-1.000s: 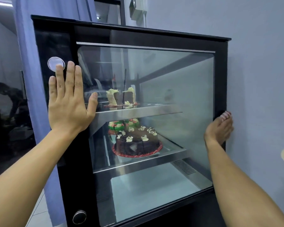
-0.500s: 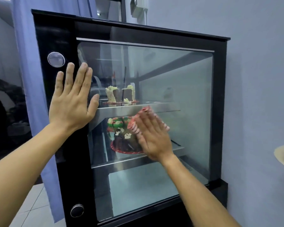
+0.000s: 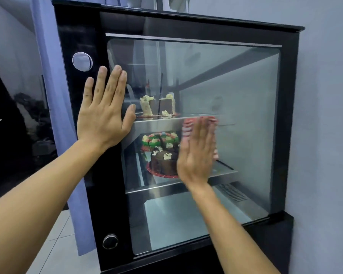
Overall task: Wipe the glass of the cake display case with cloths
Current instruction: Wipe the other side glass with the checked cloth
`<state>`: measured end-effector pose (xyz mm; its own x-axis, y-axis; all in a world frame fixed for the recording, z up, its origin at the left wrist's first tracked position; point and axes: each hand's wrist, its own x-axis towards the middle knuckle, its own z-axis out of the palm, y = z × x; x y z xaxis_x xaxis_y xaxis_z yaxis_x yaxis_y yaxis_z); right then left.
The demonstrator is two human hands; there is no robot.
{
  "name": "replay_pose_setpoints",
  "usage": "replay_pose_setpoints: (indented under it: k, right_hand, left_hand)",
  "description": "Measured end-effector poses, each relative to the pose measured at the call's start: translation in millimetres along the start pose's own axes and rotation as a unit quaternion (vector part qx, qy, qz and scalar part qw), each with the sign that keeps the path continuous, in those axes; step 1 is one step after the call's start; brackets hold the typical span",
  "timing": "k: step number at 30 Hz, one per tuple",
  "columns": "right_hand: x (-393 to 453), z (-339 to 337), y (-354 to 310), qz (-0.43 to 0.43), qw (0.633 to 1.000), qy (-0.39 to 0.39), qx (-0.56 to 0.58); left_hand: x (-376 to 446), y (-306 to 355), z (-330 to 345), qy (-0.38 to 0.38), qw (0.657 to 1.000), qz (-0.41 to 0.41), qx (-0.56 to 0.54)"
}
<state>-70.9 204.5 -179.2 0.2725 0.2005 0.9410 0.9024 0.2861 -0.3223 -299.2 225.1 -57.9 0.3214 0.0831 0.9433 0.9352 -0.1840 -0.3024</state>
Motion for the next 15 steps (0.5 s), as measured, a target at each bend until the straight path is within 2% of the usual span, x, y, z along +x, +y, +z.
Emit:
replay_pose_setpoints:
  k: [1,2,3,4,5,7,9,10,11,12,13,14,15]
  right_hand:
    - [-19.3,6.4,-27.3,-0.117,0.992,-0.045,-0.002]
    - [-30.2,9.5,-38.5,-0.2,0.977,-0.072,0.001]
    - [-28.7,8.9,-36.4,-0.243,0.967,-0.071,0.003]
    - [-19.1,6.7,-22.4,-0.24,0.969,-0.055,0.0]
    - [-7.2,4.1,-1.9,-0.195,0.98,-0.036,-0.013]
    - [20.6,-6.4,40.6,-0.004,0.999,0.017,-0.036]
    - [39.8,-10.6,47.5,0.164,0.985,0.056,-0.018]
    - [43.2,-5.4,31.2,0.201,0.977,0.074,-0.001]
    - [40.4,2.2,6.4,0.193,0.978,0.08,0.008]
    - [29.5,11.3,-22.6,0.139,0.988,0.066,0.011]
    - [12.4,21.6,-51.6,0.033,0.999,0.035,0.008]
    - [-10.6,31.8,-76.5,-0.096,0.995,-0.013,0.001]
    - [-35.5,38.3,-94.4,-0.221,0.973,-0.063,-0.012]
  left_hand:
    - [-0.7,0.6,-1.3,-0.003,1.0,-0.001,-0.003]
    - [-0.1,0.0,-2.7,-0.006,1.0,0.003,-0.004]
    - [3.6,-3.7,-6.4,-0.008,1.0,0.016,0.001]
    - [10.1,-10.3,-11.1,-0.009,0.999,0.038,0.014]
    - [17.9,-19.6,-16.5,-0.01,0.997,0.071,0.03]
    - [32.9,-39.7,-24.5,-0.012,0.987,0.148,0.057]
    - [40.5,-51.4,-26.9,-0.012,0.981,0.181,0.069]
    - [41.1,-51.7,-25.6,-0.017,0.98,0.183,0.074]
    - [41.5,-49.3,-23.1,-0.024,0.979,0.186,0.078]
    - [40.7,-47.9,-21.1,-0.033,0.978,0.193,0.078]
    - [41.0,-47.6,-20.5,-0.04,0.976,0.201,0.076]
    - [42.1,-48.5,-21.0,-0.046,0.974,0.21,0.072]
    - [43.6,-51.2,-22.5,-0.052,0.972,0.22,0.069]
